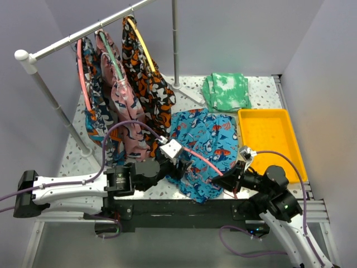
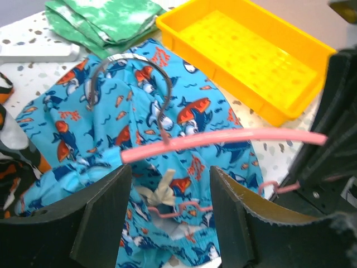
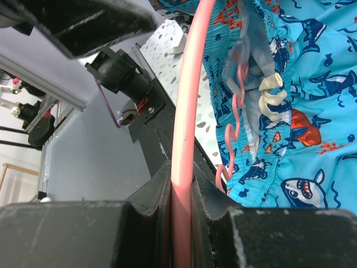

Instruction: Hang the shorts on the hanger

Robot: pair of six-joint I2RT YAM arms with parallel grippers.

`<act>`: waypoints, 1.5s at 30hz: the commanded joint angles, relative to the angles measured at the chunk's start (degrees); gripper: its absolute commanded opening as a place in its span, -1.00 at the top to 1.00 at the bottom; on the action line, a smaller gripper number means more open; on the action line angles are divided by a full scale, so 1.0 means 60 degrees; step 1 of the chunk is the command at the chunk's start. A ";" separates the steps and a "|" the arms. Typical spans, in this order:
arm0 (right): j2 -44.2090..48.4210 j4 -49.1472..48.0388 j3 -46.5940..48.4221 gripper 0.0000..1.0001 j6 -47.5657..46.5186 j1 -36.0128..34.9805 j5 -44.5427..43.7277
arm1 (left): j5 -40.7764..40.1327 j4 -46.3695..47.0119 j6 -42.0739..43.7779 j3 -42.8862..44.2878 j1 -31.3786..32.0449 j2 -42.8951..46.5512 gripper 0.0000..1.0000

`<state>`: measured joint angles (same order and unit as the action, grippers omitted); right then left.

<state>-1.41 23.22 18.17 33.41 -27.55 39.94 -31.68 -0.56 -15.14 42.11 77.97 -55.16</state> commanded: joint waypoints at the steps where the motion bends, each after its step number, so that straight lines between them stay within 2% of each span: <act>1: 0.0045 -0.0487 0.0047 1.00 -0.0104 0.0021 -0.0153 | 0.0298 0.0812 0.0180 0.0789 -0.0806 -0.0533 -0.25; 2: 0.0045 -0.0487 0.0062 1.00 -0.0104 0.0021 -0.0139 | 0.0532 0.0811 0.0019 0.0862 -0.1127 -0.0606 -0.24; 7: -0.0029 -0.0487 0.0047 1.00 -0.0148 0.0007 -0.0124 | 0.1266 0.1587 0.0150 0.0775 -0.1394 -0.0782 -0.25; 18: -0.0160 -0.0648 0.0047 1.00 -0.0119 0.0007 -0.0095 | 0.1442 0.2070 0.0340 0.0864 -0.1702 -0.1691 -0.24; 22: -0.0204 -0.0619 0.0076 1.00 -0.0133 0.0007 -0.0080 | 0.1997 0.2786 0.0355 0.0585 -0.1935 -0.1779 -0.24; 31: -0.0205 -0.0501 0.0164 1.00 -0.0251 0.0007 -0.0168 | 0.2643 0.2934 -0.0011 0.0468 -0.2068 -0.2292 -0.10; 32: -0.0219 -0.0516 0.0150 1.00 -0.0265 0.0007 -0.0168 | 0.2673 0.2949 -0.0041 0.0438 -0.2083 -0.2277 -0.06; 35: -0.0248 -0.0531 0.0164 1.00 -0.0251 0.0007 -0.0153 | 0.2761 0.3052 -0.0070 0.0438 -0.2112 -0.2292 0.23; 36: -0.0292 -0.0531 0.0179 1.00 -0.0265 0.0007 -0.0153 | 0.2804 0.3037 -0.0056 0.0482 -0.2112 -0.2306 0.65; 37: -0.0350 -0.0516 0.0223 1.00 -0.0251 0.0007 -0.0197 | 0.2819 0.2950 0.0017 0.0584 -0.2112 -0.2321 0.86; 38: -0.0394 -0.0414 0.0281 1.00 -0.0222 0.0007 -0.0371 | 0.2790 0.2862 0.0047 0.0614 -0.2112 -0.2336 1.00; 39: -0.0569 -0.0326 0.0354 1.00 -0.0192 0.0007 -0.0489 | 0.2732 0.2702 0.0062 0.0643 -0.2112 -0.2307 1.00; 40: -0.0672 -0.0195 0.0601 0.87 -0.0178 0.0007 -0.0693 | 0.2572 0.2628 0.0149 0.0643 -0.2112 -0.2277 1.00; 41: -0.0760 0.0241 0.0778 0.52 -0.0192 0.0007 -0.0927 | 0.2483 0.2569 0.0208 0.0629 -0.2112 -0.2176 1.00; 44: -0.1054 0.1470 0.1671 0.03 -0.0090 0.0007 -0.2523 | 0.2321 0.2510 0.0340 0.0439 -0.2112 -0.1883 1.00; 45: -0.1083 0.1752 0.2195 -0.04 -0.0046 0.0007 -0.3411 | 0.2321 0.2524 0.0369 0.0395 -0.2112 -0.1809 1.00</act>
<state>-6.81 27.42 22.11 33.23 -27.70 33.45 -16.36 11.38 -13.41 45.08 65.28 -69.23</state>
